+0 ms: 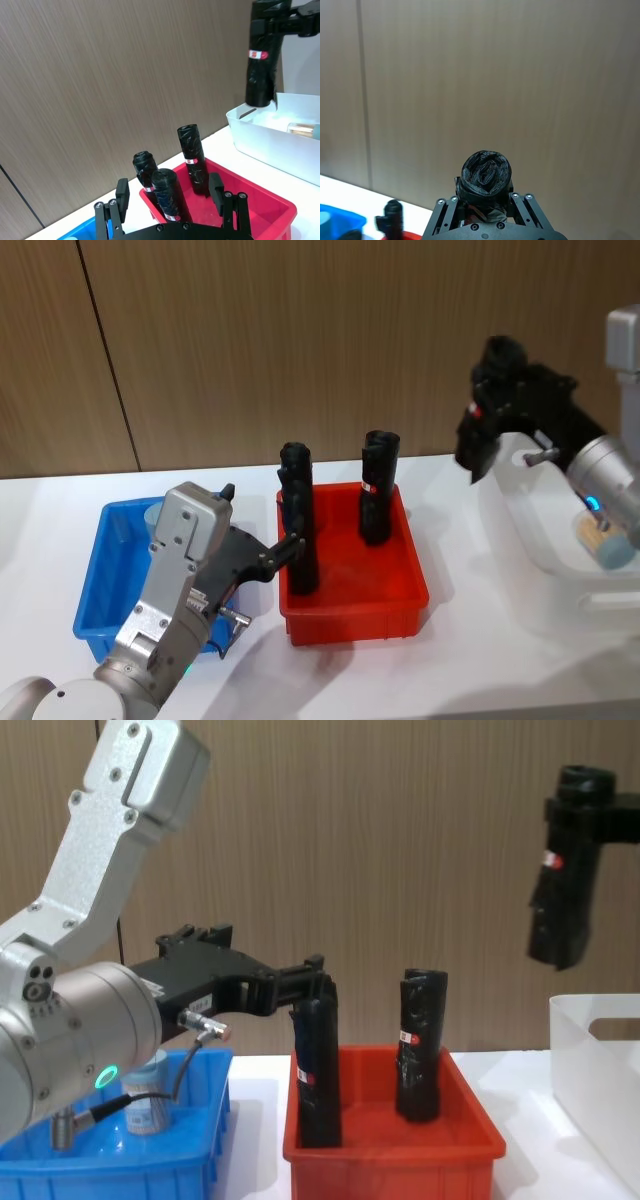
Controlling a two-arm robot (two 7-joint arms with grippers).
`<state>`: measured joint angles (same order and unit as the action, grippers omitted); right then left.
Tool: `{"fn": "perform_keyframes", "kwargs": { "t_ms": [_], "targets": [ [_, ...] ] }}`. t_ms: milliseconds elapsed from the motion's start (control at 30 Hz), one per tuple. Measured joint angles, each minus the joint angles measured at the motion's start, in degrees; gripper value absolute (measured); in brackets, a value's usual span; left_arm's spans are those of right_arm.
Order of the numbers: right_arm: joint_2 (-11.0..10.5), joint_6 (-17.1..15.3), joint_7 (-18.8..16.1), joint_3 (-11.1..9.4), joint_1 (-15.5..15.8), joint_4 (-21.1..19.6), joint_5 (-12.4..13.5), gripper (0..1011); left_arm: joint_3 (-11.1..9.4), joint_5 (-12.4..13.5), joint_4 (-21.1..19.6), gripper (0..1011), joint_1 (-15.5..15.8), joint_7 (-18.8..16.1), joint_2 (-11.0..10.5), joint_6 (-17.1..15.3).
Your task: Pick the cotton swabs from the blue box and place them into the white box.
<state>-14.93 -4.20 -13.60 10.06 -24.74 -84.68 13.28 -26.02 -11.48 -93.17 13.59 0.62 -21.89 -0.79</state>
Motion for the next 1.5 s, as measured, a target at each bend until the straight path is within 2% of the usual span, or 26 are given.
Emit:
{"fn": "perform_keyframes", "kwargs": {
  "t_ms": [200,400,933,1500],
  "targets": [
    [-1.45,-1.81,3.70,-1.48,0.63,-1.39,-1.06,400,0.00,0.00,0.00,1004,0.00,0.00,0.00,0.00],
    [-2.37,-3.55,5.89,-2.44,0.89,-1.24,-1.98,400,0.00,0.00,0.00,1004,0.00,0.00,0.00,0.00],
    [-3.47,-6.23,7.99,-3.84,0.48,4.19,-3.38,416,0.00,0.00,0.00,1004,0.00,0.00,0.00,0.00],
    [-3.65,-6.01,8.10,-4.45,-0.07,7.26,-3.59,945,0.00,0.00,0.00,1004,0.00,0.00,0.00,0.00]
  ]
}}
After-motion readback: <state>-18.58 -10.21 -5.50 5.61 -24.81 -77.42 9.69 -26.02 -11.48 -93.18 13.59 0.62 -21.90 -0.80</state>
